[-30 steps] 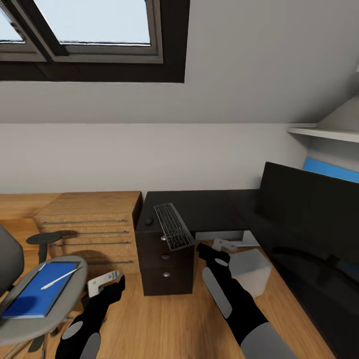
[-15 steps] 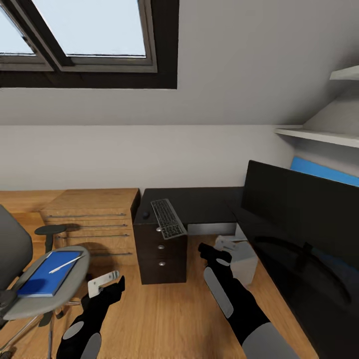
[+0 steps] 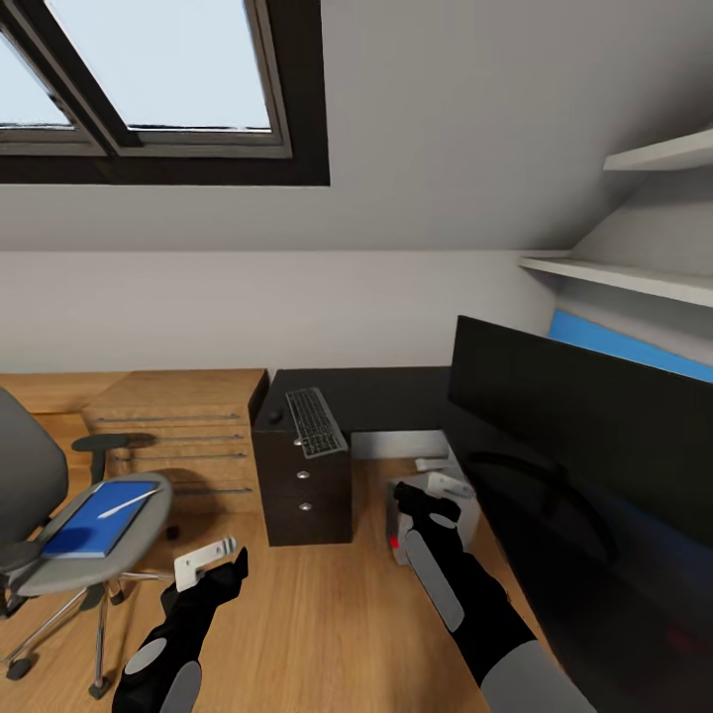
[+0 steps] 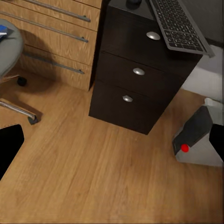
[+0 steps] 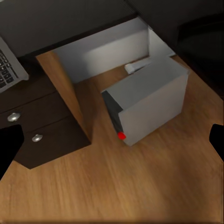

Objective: In the bedroom, organize the workspace by keeping the computer under the desk, ensuring the monitor is on the desk, placing the keyboard on the desk next to the monitor, placing the mouse on the desk next to the keyboard, moving the folder from the swivel chair onto the desk next to the mouse, stacking the notebook on top of the folder with the pen on top of the notebook, and positioning the swivel chair next to the desk.

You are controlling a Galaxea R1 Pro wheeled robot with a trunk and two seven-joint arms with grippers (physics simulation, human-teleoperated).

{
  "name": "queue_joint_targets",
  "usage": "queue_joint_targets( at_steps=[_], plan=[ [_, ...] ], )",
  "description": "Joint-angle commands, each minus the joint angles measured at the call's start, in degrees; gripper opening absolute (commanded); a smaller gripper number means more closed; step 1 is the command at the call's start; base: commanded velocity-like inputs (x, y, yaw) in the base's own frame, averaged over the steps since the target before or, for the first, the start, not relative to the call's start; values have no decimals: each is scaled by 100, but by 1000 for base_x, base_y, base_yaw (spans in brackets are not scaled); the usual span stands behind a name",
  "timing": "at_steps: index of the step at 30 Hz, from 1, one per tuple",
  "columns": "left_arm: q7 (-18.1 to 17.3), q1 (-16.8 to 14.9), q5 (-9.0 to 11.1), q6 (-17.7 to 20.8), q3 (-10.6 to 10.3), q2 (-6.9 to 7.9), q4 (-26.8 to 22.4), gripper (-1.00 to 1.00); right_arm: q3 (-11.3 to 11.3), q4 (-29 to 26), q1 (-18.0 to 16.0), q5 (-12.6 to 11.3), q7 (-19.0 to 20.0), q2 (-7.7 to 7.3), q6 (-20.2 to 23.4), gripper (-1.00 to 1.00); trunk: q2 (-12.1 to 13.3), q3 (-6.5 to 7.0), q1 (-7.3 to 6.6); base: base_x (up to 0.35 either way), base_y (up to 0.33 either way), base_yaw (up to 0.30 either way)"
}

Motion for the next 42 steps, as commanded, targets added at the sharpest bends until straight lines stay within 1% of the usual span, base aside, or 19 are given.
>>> queue_joint_targets(
  at_steps=[1, 34, 36, 42],
  plan=[
    [47, -4, 52, 17, -6, 0, -10, 100, 13, -10, -5, -28, -39, -3, 26, 100, 36, 10, -25, -276, -239, 0],
    [47, -4, 55, 17, -6, -6, -10, 100, 23, -1, -5, -8, -39, -14, 28, 100, 1359, 603, -750, -276, -239, 0],
    [47, -4, 55, 17, -6, -3, -10, 100, 23, -2, -5, 11, -39, -36, 27, 100, 1439, 639, -793, -276, -239, 0],
    [47, -4, 60, 22, -1, 0, -10, 100, 16, -5, -5, 24, -18, -165, 20, 100, 1680, 746, -925, -276, -239, 0]
  ],
)
